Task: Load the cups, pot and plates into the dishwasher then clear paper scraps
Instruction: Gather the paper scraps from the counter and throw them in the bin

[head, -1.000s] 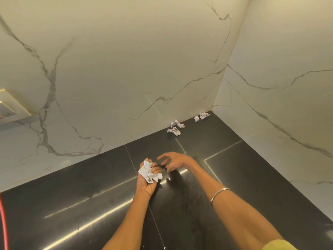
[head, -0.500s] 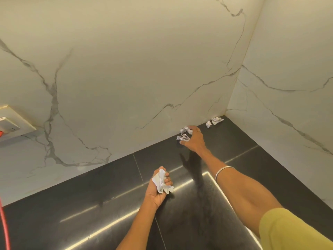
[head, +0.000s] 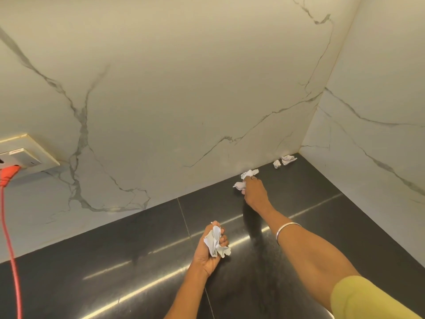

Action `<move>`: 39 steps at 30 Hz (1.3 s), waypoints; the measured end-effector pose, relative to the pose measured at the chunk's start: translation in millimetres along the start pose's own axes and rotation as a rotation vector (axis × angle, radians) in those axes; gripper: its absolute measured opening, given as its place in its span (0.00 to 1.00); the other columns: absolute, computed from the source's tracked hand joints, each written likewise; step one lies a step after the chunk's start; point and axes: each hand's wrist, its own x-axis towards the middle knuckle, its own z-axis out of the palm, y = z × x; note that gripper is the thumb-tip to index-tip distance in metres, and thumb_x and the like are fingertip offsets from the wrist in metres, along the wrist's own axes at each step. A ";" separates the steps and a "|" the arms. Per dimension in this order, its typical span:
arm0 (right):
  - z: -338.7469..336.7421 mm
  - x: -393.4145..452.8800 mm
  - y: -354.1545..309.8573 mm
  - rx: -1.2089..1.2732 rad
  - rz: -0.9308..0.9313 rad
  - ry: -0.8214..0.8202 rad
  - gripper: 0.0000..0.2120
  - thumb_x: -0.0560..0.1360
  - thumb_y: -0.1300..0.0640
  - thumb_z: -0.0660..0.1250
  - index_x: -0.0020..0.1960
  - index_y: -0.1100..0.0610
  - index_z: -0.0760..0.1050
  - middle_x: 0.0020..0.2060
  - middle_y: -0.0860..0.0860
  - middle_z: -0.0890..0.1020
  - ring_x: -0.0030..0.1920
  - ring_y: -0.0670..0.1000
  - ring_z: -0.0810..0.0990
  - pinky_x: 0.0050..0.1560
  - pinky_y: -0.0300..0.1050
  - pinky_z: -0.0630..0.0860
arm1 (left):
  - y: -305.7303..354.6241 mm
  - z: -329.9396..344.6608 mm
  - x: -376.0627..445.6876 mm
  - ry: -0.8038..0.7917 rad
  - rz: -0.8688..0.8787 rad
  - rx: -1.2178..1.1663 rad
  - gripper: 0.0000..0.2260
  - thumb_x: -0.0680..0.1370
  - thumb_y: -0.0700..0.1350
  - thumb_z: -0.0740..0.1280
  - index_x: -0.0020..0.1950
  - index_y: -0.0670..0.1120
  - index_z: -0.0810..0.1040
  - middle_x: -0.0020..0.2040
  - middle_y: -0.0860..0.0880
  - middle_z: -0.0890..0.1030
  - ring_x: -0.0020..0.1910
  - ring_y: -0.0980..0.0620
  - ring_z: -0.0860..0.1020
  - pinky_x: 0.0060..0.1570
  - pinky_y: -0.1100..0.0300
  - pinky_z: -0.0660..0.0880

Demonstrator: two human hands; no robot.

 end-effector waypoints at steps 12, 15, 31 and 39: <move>-5.0 25.4 5.3 -0.047 0.104 -0.094 0.26 0.78 0.52 0.67 0.72 0.58 0.66 0.73 0.59 0.62 0.64 0.65 0.70 0.62 0.53 0.70 | 3.4 1.8 1.8 -0.094 0.006 0.034 0.16 0.64 0.43 0.83 0.45 0.45 0.79 0.36 0.45 0.74 0.27 0.50 0.73 0.30 0.58 0.75; -0.8 16.6 7.0 -0.048 0.095 -0.031 0.20 0.76 0.58 0.70 0.66 0.60 0.72 0.64 0.59 0.71 0.58 0.63 0.74 0.54 0.51 0.72 | 3.0 0.0 2.1 -0.095 0.002 0.023 0.16 0.64 0.43 0.83 0.45 0.44 0.80 0.36 0.45 0.74 0.27 0.50 0.74 0.31 0.58 0.75; -21.0 -120.9 -9.6 0.171 0.339 -0.022 0.09 0.71 0.66 0.66 0.43 0.56 0.84 0.38 0.55 0.83 0.42 0.57 0.81 0.37 0.41 0.68 | -6.6 1.6 -17.6 -0.037 0.038 -0.013 0.14 0.68 0.44 0.79 0.47 0.43 0.77 0.35 0.46 0.71 0.28 0.53 0.71 0.29 0.60 0.72; -34.1 -181.7 -35.1 0.658 0.399 -0.144 0.10 0.67 0.51 0.79 0.47 0.51 0.86 0.37 0.47 0.86 0.38 0.43 0.83 0.39 0.34 0.77 | -18.8 8.5 -37.1 0.002 0.047 -0.038 0.17 0.65 0.46 0.81 0.49 0.45 0.80 0.36 0.46 0.78 0.30 0.52 0.76 0.30 0.59 0.75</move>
